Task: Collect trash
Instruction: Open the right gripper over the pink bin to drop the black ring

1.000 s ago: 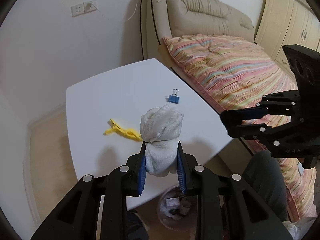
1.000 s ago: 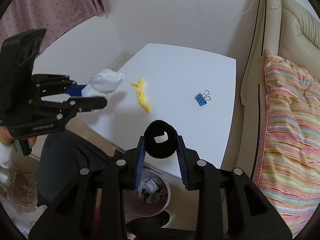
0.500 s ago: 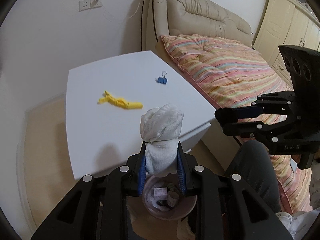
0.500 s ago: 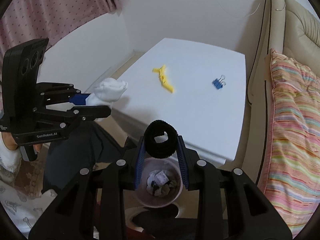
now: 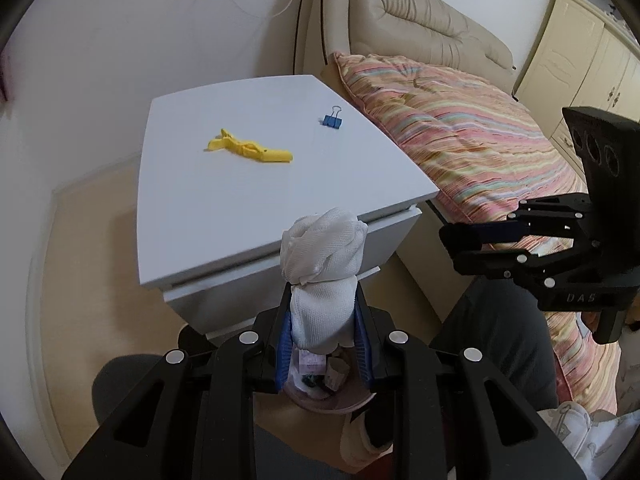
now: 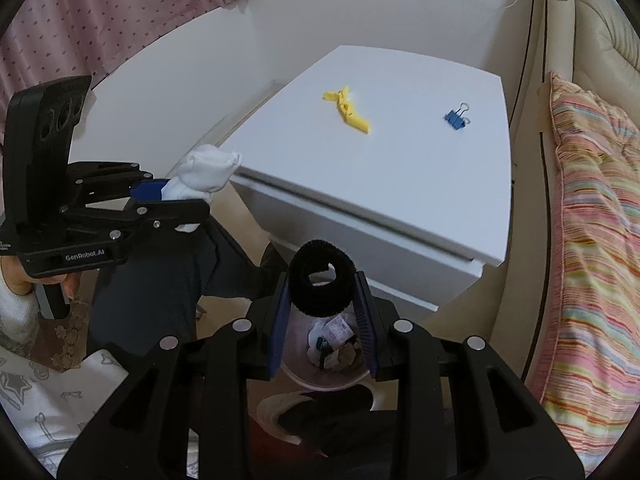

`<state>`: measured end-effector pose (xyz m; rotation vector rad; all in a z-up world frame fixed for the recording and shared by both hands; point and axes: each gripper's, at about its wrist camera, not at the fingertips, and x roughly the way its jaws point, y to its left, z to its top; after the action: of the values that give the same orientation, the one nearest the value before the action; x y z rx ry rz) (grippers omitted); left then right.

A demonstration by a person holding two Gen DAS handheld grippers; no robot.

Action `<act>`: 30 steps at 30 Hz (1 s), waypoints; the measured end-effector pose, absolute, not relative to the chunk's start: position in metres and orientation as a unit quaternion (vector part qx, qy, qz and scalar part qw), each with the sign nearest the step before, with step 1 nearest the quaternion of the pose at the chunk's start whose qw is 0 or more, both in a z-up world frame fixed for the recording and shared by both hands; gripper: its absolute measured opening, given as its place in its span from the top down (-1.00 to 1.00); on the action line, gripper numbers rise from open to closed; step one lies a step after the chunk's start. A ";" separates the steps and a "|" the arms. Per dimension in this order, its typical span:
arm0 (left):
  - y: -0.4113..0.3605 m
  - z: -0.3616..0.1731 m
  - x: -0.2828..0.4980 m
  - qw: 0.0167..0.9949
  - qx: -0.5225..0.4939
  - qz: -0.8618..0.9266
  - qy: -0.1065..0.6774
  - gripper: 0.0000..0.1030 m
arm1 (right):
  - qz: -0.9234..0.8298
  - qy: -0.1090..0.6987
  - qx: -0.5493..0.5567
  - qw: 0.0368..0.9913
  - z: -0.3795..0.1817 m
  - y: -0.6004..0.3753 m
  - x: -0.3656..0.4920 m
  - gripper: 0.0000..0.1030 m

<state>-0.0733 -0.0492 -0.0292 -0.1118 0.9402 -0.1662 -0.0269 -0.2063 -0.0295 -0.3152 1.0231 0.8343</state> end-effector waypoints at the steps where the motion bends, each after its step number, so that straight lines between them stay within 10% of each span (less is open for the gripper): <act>1: -0.049 -0.029 -0.075 0.887 -0.054 -0.079 0.452 0.49 | 0.387 0.476 -0.147 0.776 -0.032 -0.206 -0.029 0.40; 10: -0.045 -0.024 -0.078 0.890 -0.059 -0.075 0.446 0.49 | 0.402 0.485 -0.140 0.764 -0.037 -0.199 -0.032 0.31; 12: -0.044 -0.024 -0.078 0.890 -0.060 -0.075 0.445 0.49 | 0.402 0.485 -0.139 0.764 -0.038 -0.199 -0.031 -0.22; 16: -0.043 -0.026 -0.078 0.889 -0.061 -0.075 0.447 0.49 | 0.402 0.486 -0.126 0.766 -0.039 -0.200 -0.028 -0.66; 30: -0.049 -0.027 -0.075 0.886 -0.057 -0.089 0.452 0.49 | 0.378 0.490 -0.116 0.777 -0.036 -0.206 -0.022 -0.94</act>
<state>-0.0746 -0.0491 -0.0275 -0.1191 0.9399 -0.1858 -0.0219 -0.2065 -0.0362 -0.2515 1.0604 0.8187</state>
